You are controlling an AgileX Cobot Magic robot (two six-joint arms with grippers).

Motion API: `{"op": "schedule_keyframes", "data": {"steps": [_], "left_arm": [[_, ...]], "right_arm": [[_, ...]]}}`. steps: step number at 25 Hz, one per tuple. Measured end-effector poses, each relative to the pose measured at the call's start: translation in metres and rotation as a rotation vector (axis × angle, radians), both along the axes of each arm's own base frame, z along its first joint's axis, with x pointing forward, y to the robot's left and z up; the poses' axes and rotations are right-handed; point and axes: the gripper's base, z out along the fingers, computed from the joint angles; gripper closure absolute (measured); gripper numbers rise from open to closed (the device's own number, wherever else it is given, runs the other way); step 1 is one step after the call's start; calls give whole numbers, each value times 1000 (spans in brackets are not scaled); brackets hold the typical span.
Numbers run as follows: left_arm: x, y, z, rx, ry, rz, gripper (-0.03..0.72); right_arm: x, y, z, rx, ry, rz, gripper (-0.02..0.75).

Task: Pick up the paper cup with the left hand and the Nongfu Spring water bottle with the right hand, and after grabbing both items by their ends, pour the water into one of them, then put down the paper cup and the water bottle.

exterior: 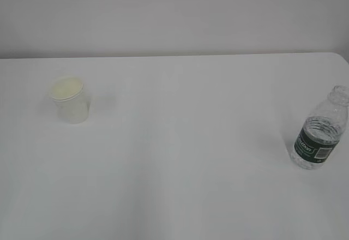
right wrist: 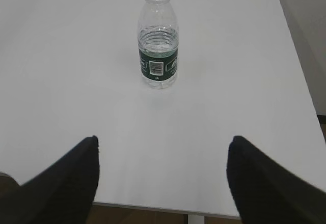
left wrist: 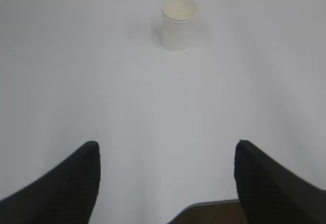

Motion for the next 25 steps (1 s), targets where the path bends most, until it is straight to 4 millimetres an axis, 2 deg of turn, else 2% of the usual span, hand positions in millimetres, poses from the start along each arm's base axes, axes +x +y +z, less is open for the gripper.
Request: {"op": "schedule_keyframes", "data": {"steps": [4,9,16,25], "left_arm": [[0,0,0,0,0,0,101],[0,-1,1,-7,-11,-3,101],[0,-1,17,-22,-130,0,101],[3,0,25,-23,-225,12,101]], "right_arm": [[0,0,1,0,-2,0,148],[-3,0,13,12,-73,4,148],[-1,0,19,19,-136,8,148],[1,1,26,28,-209,13,148]]}}
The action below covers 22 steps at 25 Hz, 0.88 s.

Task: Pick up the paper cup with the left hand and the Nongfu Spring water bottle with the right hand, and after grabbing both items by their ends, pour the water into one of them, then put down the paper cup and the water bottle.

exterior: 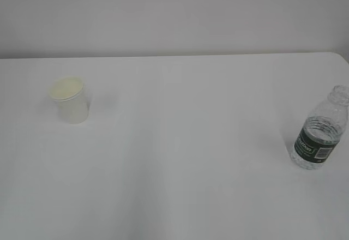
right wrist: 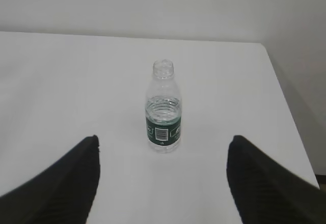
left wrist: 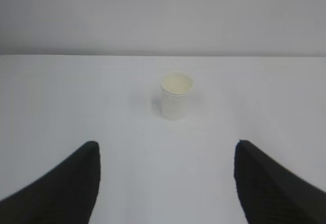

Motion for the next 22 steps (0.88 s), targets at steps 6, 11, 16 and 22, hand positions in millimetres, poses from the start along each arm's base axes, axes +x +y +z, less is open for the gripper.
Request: {"op": "schedule_keyframes", "data": {"steps": [6,11,16,22], "left_arm": [[0,0,0,9,-6,-2,101],[0,0,0,32,-2,-9,101],[0,0,-2,110,6,-31,101],[-1,-1,-3,134,21,-47,101]], "right_arm": [[0,0,1,-3,-7,2,148],[0,0,1,-38,-10,14,148],[0,0,1,-96,-15,33,148],[0,2,1,-87,-21,48,148]]}}
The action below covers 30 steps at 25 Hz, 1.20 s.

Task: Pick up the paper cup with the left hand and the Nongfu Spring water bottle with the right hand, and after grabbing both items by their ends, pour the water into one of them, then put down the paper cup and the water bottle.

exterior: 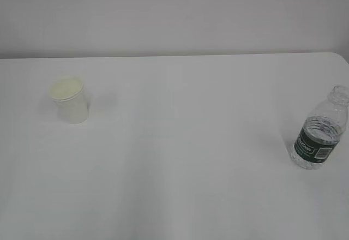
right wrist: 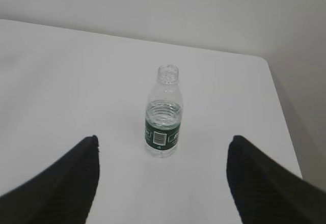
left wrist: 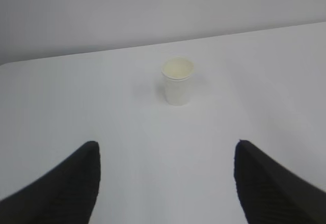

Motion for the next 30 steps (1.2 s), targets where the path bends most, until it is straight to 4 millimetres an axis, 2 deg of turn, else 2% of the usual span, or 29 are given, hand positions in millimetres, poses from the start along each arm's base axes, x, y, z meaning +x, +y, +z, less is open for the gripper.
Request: {"op": "schedule_keyframes", "data": {"steps": [11,16,22,30], "left_arm": [[2,-9,-1,-96,45,-78,128],[23,-9,1,-90,125,-63,131],[48,-9,7,-97,133,-41,132],[64,-8,10,-88,125,-23,132]], "right_arm": [[0,1,0,12,-4,9,148],[1,1,1,13,-1,10,148],[17,4,7,11,2,12,148],[38,7,15,10,-6,15,148]]}}
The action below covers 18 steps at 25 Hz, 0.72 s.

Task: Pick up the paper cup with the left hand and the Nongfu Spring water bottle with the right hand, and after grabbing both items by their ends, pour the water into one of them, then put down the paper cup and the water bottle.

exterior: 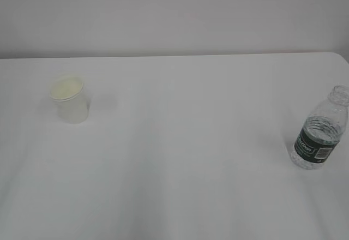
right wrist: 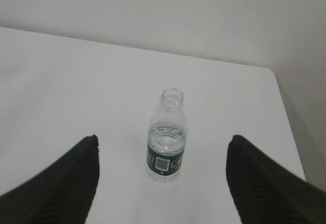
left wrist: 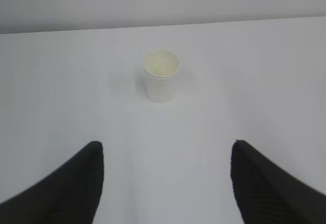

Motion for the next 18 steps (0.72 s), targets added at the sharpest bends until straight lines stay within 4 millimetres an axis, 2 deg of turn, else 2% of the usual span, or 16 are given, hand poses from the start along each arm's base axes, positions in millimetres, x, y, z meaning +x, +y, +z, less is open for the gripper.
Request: {"op": "schedule_keyframes", "data": {"steps": [6,13,18], "left_arm": [[10,2,1,21,-1,15,132],[25,2,3,20,-21,29,141],[37,2,2,22,-7,36,151]], "right_arm": [[16,3,-7,3,-29,4,148],[27,5,-15,4,-43,7,148],[34,6,-14,4,-51,9,148]]}}
